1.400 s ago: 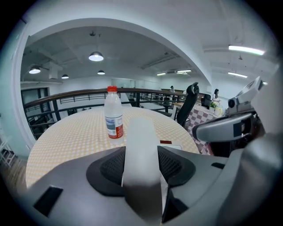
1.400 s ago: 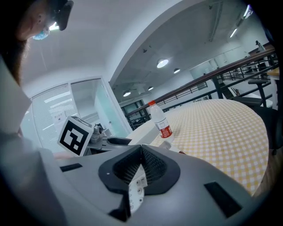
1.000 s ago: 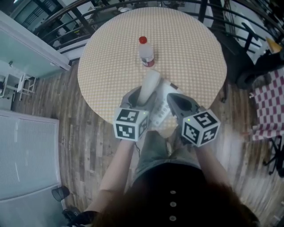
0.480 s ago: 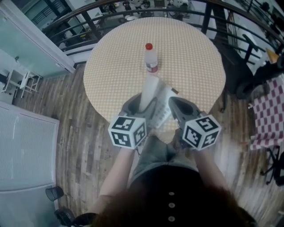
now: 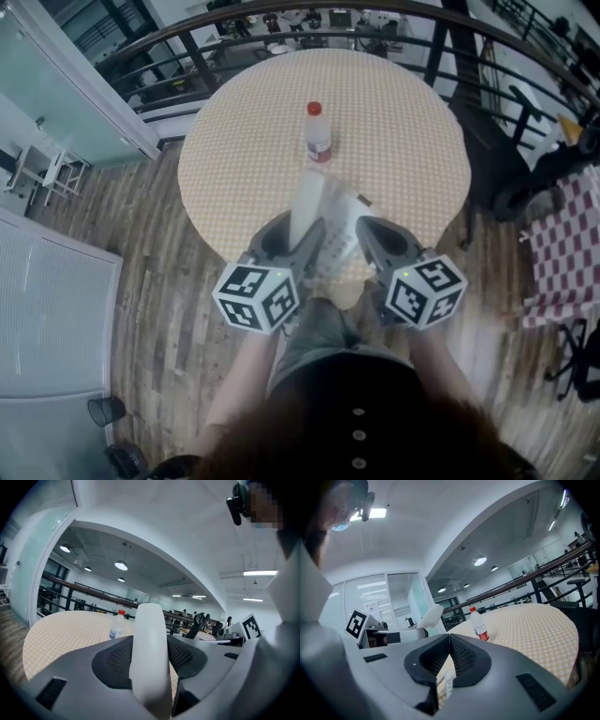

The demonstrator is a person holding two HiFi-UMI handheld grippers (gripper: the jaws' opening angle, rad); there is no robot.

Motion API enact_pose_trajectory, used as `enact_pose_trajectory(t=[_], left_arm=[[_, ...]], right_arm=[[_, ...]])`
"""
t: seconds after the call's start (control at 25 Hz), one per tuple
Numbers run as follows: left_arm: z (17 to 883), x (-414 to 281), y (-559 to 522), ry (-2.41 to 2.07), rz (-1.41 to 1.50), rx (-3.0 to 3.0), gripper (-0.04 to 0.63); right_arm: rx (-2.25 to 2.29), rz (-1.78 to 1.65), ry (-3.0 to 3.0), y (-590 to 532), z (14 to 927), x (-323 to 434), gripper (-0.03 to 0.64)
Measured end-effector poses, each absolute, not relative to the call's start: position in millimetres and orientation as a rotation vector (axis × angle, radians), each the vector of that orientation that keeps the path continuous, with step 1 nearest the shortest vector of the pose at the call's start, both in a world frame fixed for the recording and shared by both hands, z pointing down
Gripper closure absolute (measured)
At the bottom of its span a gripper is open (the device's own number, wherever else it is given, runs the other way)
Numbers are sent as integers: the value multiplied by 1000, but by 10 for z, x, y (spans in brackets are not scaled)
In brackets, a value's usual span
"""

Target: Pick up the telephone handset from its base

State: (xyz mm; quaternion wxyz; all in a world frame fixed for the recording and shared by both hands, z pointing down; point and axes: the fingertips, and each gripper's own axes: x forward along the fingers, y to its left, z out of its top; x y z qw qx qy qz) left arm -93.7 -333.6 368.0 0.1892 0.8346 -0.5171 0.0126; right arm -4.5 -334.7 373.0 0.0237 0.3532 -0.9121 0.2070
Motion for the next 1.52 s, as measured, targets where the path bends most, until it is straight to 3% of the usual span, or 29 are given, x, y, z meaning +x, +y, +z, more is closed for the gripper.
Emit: enact_pose_trajectory(t=[0.36,1.52], left_arm=[[3538,-1073,-3109,-1454,-168,2395,370],[3525,-1184,-2811,-1461,-215,2381,370]], right_arm=[[1072,675,-2866,-3221,3619,-10,606],[1007,612,-2880,-2959,3583,-113,606]])
